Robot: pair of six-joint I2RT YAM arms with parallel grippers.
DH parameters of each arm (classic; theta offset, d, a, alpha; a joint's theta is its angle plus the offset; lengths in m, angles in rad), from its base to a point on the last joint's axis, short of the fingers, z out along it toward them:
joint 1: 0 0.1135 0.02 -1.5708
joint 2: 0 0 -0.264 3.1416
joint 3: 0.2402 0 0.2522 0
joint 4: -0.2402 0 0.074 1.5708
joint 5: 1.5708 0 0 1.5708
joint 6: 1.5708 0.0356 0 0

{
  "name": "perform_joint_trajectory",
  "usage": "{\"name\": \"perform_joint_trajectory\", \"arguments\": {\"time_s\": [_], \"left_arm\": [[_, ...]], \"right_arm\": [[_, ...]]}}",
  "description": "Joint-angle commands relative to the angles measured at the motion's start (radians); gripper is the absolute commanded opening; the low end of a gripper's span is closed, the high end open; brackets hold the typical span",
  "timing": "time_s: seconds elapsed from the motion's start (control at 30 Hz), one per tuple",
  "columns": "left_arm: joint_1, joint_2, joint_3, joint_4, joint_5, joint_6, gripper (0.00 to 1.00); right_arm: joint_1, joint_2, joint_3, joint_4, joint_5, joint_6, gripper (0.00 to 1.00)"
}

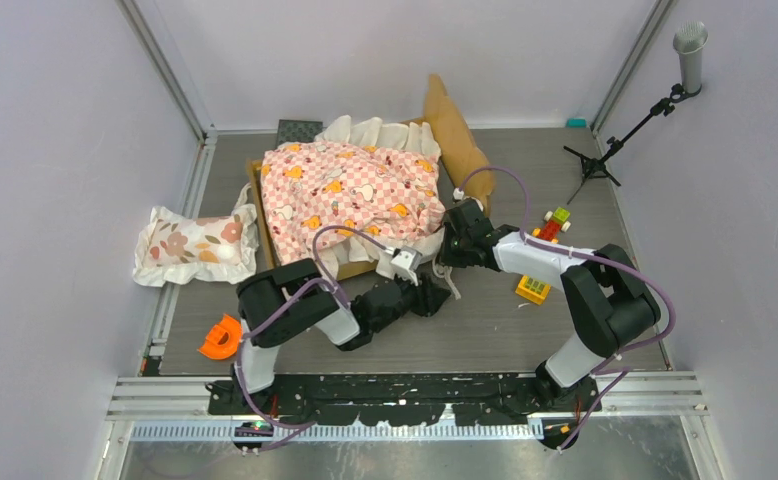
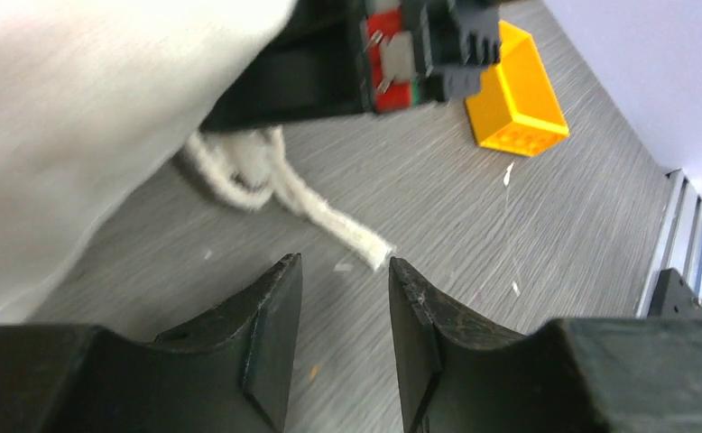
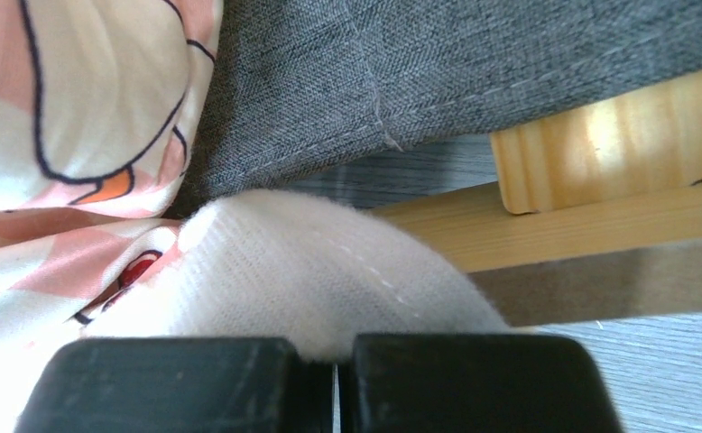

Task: Set up the pet bed
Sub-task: Tie the ropes to the bed frame.

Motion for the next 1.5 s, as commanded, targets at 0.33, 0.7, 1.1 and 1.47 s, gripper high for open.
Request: {"name": "perform_joint_trajectory", "arguments": {"time_s": [0.33,0.7,1.1,1.47], "left_arm": [[0.009,-0.184,0.027,-0.523,-0.289,-0.122,0.11],[0.008,-0.091,0.169,-0.625,-0.501,-0.144,0.05],[0.010,0.054,0.255,-0.513,-0.486,-0.102,0.18],[0.017,0.099,0.194,-0.343,-0.405,-0.090,0.24]], "right_arm": [[-0.004,0.001,-0.031,-0.066,-0.023,0.014,0.01],[-0.004,-0.014,-0.031,-0.063,0.025,0.028,0.01],[-0.003,0.015,-0.019,-0.027,0.011,0.045,0.01],[-0.003,0.005,-0.017,-0.025,0.112,0.078,0.01]]}}
